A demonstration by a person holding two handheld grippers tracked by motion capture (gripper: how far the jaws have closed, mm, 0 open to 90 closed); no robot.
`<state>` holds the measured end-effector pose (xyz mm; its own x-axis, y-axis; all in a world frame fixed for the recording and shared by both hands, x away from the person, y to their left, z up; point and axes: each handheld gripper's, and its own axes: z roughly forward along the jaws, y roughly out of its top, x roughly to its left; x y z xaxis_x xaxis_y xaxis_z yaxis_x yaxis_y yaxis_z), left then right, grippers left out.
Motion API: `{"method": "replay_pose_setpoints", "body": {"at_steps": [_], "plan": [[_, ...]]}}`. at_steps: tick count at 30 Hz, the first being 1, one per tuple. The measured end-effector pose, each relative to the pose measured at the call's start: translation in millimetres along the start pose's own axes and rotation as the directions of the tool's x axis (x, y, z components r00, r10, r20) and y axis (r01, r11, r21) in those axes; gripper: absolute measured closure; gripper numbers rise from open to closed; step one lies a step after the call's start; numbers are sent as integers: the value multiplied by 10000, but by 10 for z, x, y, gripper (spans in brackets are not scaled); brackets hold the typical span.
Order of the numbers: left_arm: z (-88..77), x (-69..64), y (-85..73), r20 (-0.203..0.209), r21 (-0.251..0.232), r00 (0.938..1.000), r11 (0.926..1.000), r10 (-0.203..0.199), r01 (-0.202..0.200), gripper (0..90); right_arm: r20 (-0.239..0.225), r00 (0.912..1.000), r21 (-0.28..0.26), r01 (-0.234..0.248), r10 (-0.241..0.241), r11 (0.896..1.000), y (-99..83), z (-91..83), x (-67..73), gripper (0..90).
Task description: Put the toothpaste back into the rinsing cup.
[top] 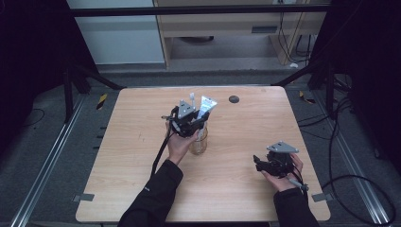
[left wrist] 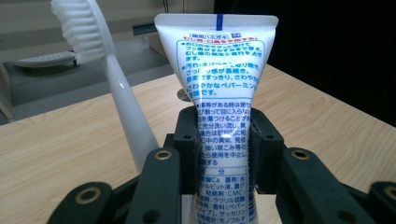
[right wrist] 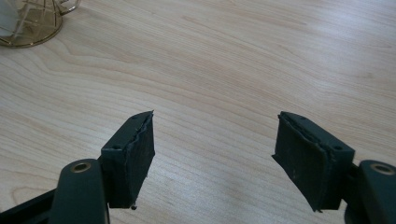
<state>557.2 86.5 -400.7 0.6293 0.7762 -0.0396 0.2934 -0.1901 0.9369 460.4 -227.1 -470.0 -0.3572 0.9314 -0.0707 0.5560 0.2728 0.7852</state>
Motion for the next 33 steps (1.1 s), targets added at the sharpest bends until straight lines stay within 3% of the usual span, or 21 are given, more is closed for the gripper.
{"method": "replay_pose_setpoints", "body": {"at_steps": [7,18,33], "plan": [[5,-30,-73,44,-19,9999,9999,120,-120,685,9,10000,15,-1,1,10000,-1,-1,8,286],[-43,19,-198,208,-321,9996,9993,-210,217,681,-1,10000,49,31,-31,10000,-3,1,18,286],[-92,18,-244,247,-410,9997,9992,13,-3,676,-7,10000,31,-7,7,10000,-1,-7,19,286]]}}
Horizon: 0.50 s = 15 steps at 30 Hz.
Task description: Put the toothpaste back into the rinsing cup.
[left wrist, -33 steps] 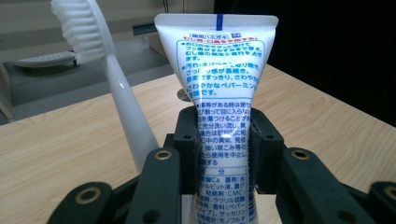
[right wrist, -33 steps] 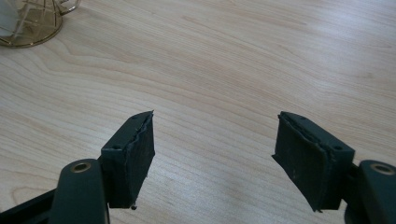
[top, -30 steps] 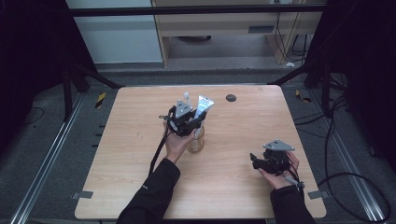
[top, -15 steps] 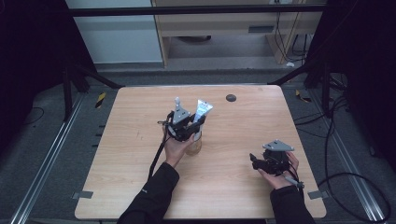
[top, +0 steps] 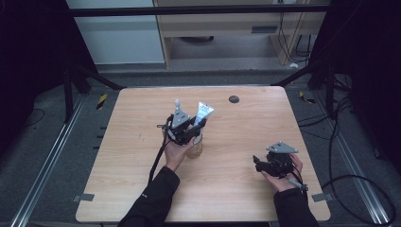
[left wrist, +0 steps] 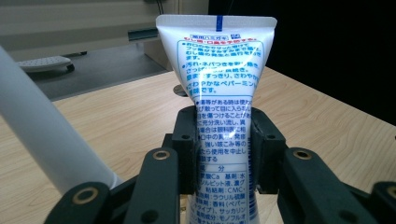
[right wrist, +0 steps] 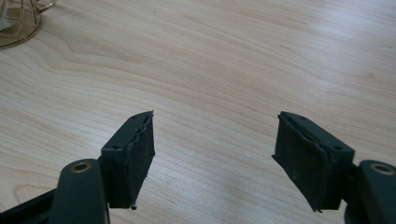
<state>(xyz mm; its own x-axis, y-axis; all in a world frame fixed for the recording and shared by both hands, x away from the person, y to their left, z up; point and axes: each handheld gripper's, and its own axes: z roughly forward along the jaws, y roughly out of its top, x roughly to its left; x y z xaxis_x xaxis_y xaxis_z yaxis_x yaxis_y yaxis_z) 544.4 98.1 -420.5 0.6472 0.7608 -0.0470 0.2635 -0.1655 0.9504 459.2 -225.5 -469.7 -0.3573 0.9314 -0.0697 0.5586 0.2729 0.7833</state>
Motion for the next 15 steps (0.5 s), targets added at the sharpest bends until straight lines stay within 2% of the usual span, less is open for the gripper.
{"method": "replay_pose_setpoints", "body": {"at_steps": [5,15], "plan": [[-16,10,-10,16,-25,10000,10000,-39,39,672,27,10000,-4,45,-45,10000,-1,-4,-4,286],[-120,41,-62,-2,174,9998,9996,222,-222,666,23,10000,0,58,-58,10000,2,-7,7,287]]}}
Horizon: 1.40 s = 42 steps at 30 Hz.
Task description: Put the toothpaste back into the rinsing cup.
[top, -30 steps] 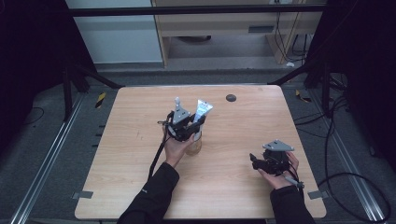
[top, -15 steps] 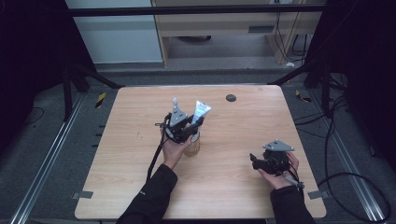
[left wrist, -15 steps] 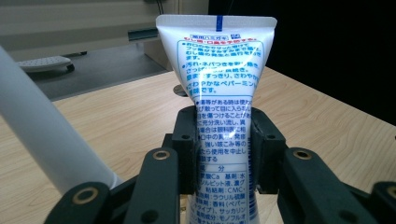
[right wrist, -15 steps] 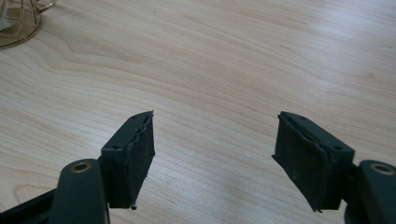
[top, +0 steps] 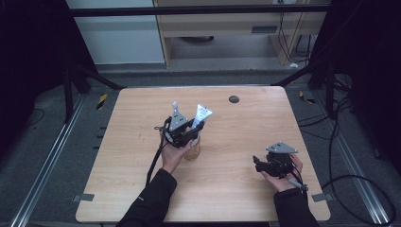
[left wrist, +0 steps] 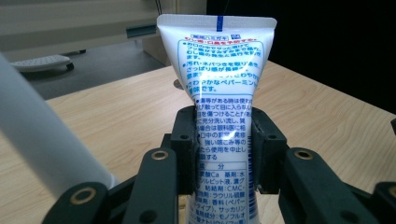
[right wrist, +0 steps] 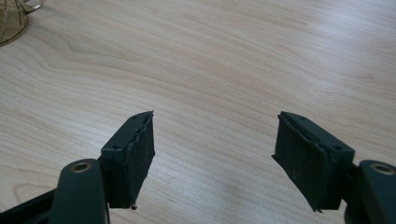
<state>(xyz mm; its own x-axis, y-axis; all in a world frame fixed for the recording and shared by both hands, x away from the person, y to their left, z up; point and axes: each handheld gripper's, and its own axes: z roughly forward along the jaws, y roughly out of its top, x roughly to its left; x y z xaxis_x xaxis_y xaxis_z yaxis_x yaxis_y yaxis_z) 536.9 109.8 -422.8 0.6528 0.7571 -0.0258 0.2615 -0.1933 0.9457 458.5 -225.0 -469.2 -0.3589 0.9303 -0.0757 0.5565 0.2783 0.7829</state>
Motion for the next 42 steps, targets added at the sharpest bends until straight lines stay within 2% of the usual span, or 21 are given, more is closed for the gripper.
{"method": "replay_pose_setpoints", "body": {"at_steps": [6,16,21,24,26,28,30,33,36,38,39,42], "plan": [[-43,-1,-56,56,-234,10000,9997,64,-63,667,-1,10000,29,-28,28,10000,-2,3,-2,287],[-128,-45,-59,-194,146,9994,9994,304,-301,639,38,10000,-19,-38,39,10000,3,-13,-12,287],[-159,-17,-73,-118,454,9997,9988,212,-207,605,59,10000,-51,-47,48,10000,7,-20,-16,287],[-190,-32,-61,-233,763,9990,9964,374,-355,622,53,10000,-30,-25,25,10000,5,-15,-16,287],[-207,-24,-64,-221,1252,9993,9917,309,-279,614,46,10000,-49,-37,37,10000,8,-21,-15,287],[-210,-8,-108,-312,1688,9986,9849,434,-375,597,51,10000,-68,-62,62,10000,10,-24,-17,288],[-236,11,-153,-336,1575,9990,9872,308,-251,596,53,10000,-46,-66,67,10000,10,-22,-19,287],[-272,40,-153,-344,1635,9992,9864,212,-153,580,54,10000,-25,-63,63,10000,7,-19,-21,287],[-311,21,-156,-418,1755,9986,9842,318,-240,569,46,9999,-29,-90,90,10000,8,-21,-19,287],[-355,7,-158,-463,1761,9982,9839,390,-302,520,47,9999,-48,-90,90,9999,9,-24,-21,287],[-383,15,-156,-248,1650,9995,9862,201,-157,445,28,9999,-59,-110,110,9999,8,-23,-23,287],[-476,29,-138,-343,1545,9994,9880,97,-43,387,29,9999,-13,-146,146,9999,4,-22,-23,285]]}}
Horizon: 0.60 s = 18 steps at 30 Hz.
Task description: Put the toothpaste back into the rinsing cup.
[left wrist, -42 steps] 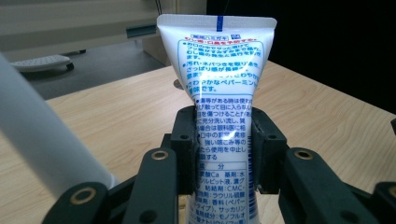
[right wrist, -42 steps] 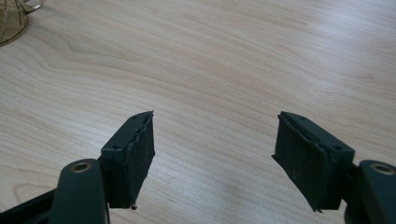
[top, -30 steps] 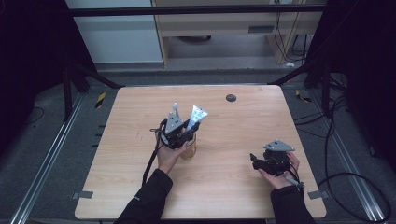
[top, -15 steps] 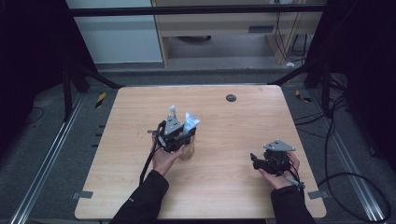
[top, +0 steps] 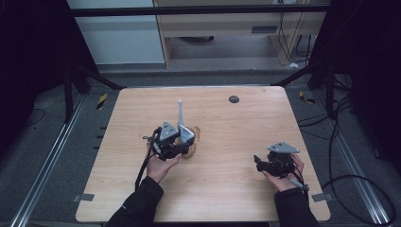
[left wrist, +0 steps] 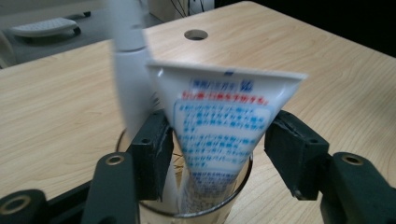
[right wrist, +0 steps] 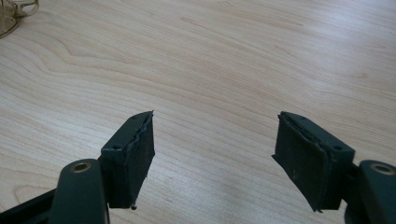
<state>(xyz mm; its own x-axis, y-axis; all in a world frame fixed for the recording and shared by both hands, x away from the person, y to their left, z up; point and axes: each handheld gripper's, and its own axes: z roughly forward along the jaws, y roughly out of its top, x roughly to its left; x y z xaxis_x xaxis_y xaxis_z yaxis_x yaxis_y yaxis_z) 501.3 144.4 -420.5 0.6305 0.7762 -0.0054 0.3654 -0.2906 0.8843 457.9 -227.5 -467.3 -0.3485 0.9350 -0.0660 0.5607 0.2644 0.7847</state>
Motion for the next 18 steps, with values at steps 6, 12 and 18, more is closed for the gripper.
{"method": "replay_pose_setpoints", "body": {"at_steps": [6,12,18], "plan": [[-190,49,-110,97,159,9999,9999,32,-33,346,65,10000,-18,-9,9,10000,-4,-6,-9,275],[-425,106,-302,-87,571,9999,9983,110,-105,301,166,9998,-36,-92,93,10000,-19,-14,-34,248],[-615,257,-588,-665,1050,9977,9942,-159,228,286,191,9995,38,-267,267,9996,-33,-44,-47,227]]}}
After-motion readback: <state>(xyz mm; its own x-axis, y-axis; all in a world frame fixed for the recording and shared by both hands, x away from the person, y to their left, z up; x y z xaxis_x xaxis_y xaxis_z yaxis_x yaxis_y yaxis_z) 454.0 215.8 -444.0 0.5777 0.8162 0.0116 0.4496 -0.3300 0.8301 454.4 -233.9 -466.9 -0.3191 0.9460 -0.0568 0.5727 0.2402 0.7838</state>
